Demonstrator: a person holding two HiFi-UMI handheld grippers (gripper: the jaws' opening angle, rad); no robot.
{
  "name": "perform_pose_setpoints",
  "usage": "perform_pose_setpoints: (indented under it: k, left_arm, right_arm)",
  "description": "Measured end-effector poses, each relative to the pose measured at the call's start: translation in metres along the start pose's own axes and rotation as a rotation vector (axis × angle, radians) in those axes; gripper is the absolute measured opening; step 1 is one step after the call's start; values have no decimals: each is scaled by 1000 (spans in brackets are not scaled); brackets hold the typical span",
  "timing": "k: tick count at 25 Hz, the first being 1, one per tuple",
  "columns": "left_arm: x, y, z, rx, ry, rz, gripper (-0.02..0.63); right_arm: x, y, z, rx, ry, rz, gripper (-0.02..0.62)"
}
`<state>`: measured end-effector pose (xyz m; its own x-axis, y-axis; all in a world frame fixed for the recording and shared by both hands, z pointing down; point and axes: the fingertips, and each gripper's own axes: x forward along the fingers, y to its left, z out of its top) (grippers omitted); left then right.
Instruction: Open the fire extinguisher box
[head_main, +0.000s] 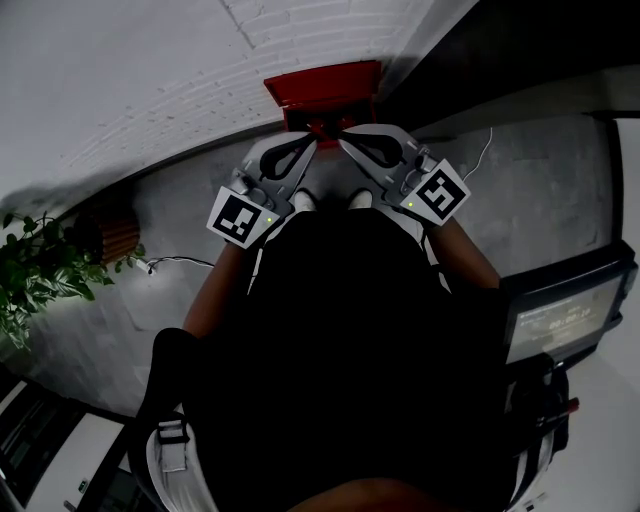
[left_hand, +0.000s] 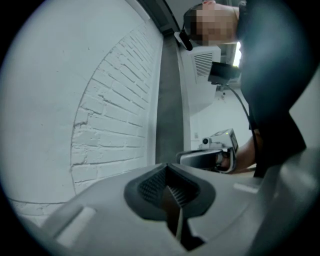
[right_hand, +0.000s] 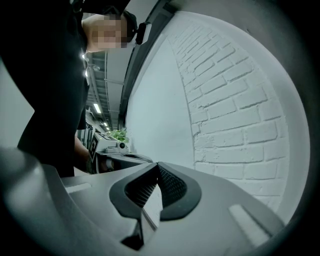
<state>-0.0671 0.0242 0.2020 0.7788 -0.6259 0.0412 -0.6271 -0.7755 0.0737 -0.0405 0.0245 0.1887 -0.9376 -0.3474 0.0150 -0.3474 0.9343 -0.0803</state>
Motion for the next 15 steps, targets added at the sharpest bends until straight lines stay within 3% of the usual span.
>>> perform_pose_setpoints:
  k: [15]
  left_arm:
    - [1, -8, -1, -13, 0, -34, 3]
  right_arm:
    - [-1, 1, -5, 15, 11, 8, 8]
